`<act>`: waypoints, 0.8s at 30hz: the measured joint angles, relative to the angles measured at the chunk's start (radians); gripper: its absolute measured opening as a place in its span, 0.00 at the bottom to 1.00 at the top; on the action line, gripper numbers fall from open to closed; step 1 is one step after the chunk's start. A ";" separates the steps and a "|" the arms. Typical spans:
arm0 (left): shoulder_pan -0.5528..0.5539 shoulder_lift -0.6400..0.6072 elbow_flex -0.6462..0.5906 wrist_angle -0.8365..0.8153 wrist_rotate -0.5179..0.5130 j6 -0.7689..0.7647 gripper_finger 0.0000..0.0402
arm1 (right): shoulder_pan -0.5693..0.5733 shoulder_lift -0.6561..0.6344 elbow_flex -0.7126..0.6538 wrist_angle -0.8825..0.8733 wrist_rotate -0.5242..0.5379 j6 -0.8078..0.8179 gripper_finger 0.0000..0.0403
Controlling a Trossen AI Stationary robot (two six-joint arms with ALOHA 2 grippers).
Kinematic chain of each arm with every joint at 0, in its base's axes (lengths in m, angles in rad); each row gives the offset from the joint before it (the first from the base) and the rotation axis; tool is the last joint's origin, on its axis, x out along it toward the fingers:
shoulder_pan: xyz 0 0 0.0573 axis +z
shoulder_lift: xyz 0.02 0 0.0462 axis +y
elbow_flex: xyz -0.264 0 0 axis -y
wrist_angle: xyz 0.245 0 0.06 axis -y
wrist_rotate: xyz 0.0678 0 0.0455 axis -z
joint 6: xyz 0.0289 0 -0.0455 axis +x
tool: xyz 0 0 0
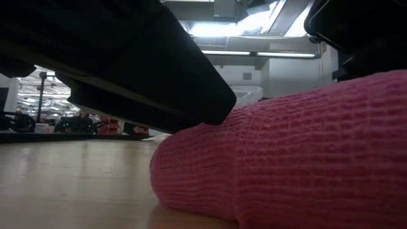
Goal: Roll bandage
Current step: Roll the pink bandage
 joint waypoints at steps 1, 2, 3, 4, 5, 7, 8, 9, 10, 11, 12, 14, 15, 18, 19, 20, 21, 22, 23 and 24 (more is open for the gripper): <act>0.000 0.000 0.000 0.000 0.000 0.000 0.44 | 0.000 0.000 0.000 0.001 -0.005 0.000 0.58; 0.000 0.000 0.000 0.000 0.000 0.000 0.44 | 0.000 0.000 0.001 0.000 -0.006 0.000 0.58; 0.000 0.000 0.000 0.000 0.000 0.000 0.44 | 0.000 0.000 0.001 -0.006 -0.007 -0.001 0.58; 0.000 0.000 0.000 0.000 0.000 0.000 0.44 | 0.000 0.000 0.002 -0.015 -0.009 -0.001 0.58; 0.000 0.000 0.000 0.000 0.000 0.000 0.44 | 0.000 -0.008 0.003 -0.036 -0.014 -0.001 0.58; 0.000 0.000 0.000 0.000 0.000 -0.001 0.44 | 0.000 -0.037 0.002 -0.101 -0.018 0.000 0.58; 0.000 0.000 0.000 0.000 0.000 -0.002 0.44 | 0.000 -0.052 0.001 -0.129 -0.018 0.000 0.58; 0.000 0.000 0.000 0.000 -0.001 -0.003 0.44 | 0.000 -0.070 0.000 -0.150 -0.018 0.000 0.58; 0.000 0.000 0.000 0.000 -0.001 -0.003 0.44 | 0.000 -0.091 -0.001 -0.158 -0.017 0.000 0.58; 0.000 0.000 0.000 0.000 -0.001 -0.004 0.44 | 0.000 -0.111 0.000 -0.151 -0.012 -0.001 0.58; 0.000 0.000 0.000 0.000 -0.001 -0.003 0.44 | 0.001 -0.127 0.001 -0.133 -0.003 -0.004 0.58; 0.000 0.000 0.000 0.000 -0.001 -0.002 0.44 | 0.001 -0.136 0.002 -0.071 0.001 -0.012 0.58; 0.001 0.000 0.000 0.000 -0.001 -0.001 0.44 | 0.001 -0.133 0.002 -0.047 0.000 -0.025 0.58; 0.001 0.000 0.000 0.000 0.000 -0.001 0.44 | 0.001 -0.100 0.002 0.014 -0.024 -0.036 0.58; 0.001 0.000 0.000 0.000 0.000 -0.001 0.44 | 0.001 -0.086 0.002 0.006 -0.025 -0.034 0.58; 0.001 0.000 0.000 0.000 -0.001 -0.002 0.44 | 0.001 -0.069 0.002 -0.002 -0.029 -0.028 0.58; 0.001 0.000 0.000 0.000 -0.001 -0.001 0.44 | 0.001 -0.051 0.001 -0.015 -0.035 -0.023 0.58; 0.001 0.000 0.000 0.000 -0.001 -0.001 0.44 | 0.001 -0.036 0.000 -0.025 -0.046 -0.016 0.58; 0.001 0.000 0.000 0.000 -0.001 -0.001 0.44 | 0.001 -0.022 0.000 -0.034 -0.057 -0.002 0.58; 0.001 0.000 0.000 0.000 -0.001 -0.002 0.44 | 0.001 -0.013 0.000 -0.032 -0.059 0.004 0.58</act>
